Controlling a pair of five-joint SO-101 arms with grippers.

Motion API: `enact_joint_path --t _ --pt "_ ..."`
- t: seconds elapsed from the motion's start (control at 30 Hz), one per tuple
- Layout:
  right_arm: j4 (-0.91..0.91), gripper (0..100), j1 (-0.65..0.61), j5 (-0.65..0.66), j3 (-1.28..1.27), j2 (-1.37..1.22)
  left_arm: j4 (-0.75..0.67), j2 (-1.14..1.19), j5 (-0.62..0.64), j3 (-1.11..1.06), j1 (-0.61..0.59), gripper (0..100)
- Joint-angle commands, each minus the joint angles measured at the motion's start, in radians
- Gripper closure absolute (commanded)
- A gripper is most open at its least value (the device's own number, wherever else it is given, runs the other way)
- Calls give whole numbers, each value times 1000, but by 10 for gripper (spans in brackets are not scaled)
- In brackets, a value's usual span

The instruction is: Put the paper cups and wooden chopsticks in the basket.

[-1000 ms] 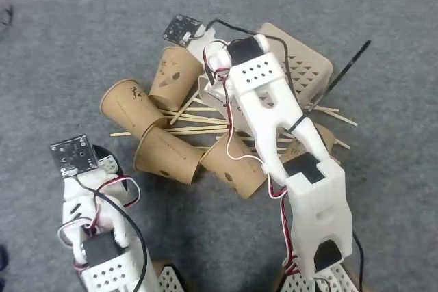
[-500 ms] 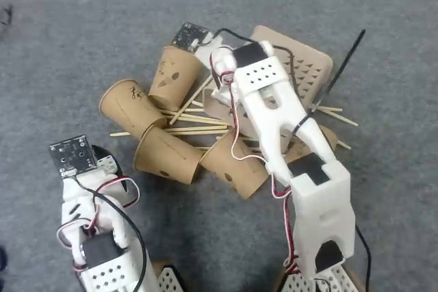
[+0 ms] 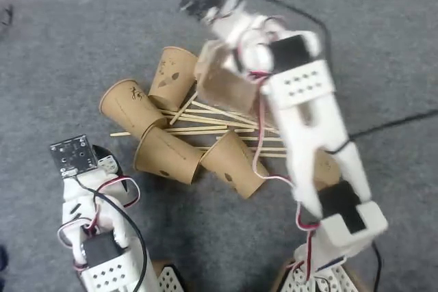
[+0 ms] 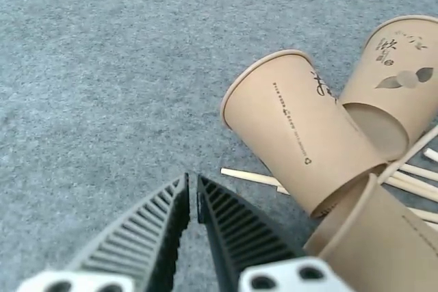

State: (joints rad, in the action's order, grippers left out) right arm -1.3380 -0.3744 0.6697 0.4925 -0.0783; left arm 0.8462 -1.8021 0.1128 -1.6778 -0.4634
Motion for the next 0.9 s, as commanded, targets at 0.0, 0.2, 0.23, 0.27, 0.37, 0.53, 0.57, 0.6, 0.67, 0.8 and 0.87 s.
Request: enact_joint_path --t 0.0,0.2,0.23,0.27,0.37,0.53,0.57,0.6,0.67,0.8,0.87 --pt "25 991 130 -38 40 143 -28 -17 6 5 0 984" --pt "8 991 403 -124 189 239 -29 -17 5 -2 23 984" --pt "-7 991 440 -123 213 248 -29 -17 3 -2 26 984" --pt "-27 991 472 -123 241 251 -29 -17 3 -2 28 984" --pt "-82 991 556 -120 298 254 -29 -17 3 -2 28 984" --pt "-166 991 687 -118 339 254 -29 -17 3 -4 28 984" --pt "-183 991 711 -118 339 254 -29 -17 3 -4 28 984" --pt "-199 991 736 -118 339 254 -29 -17 3 -4 28 984" --pt "-231 991 783 -120 338 252 -29 -17 3 -4 28 984" --pt "-321 991 840 -118 334 236 -29 -17 3 -4 28 984" --pt "-369 991 846 -117 334 203 -28 -17 3 -4 28 984"
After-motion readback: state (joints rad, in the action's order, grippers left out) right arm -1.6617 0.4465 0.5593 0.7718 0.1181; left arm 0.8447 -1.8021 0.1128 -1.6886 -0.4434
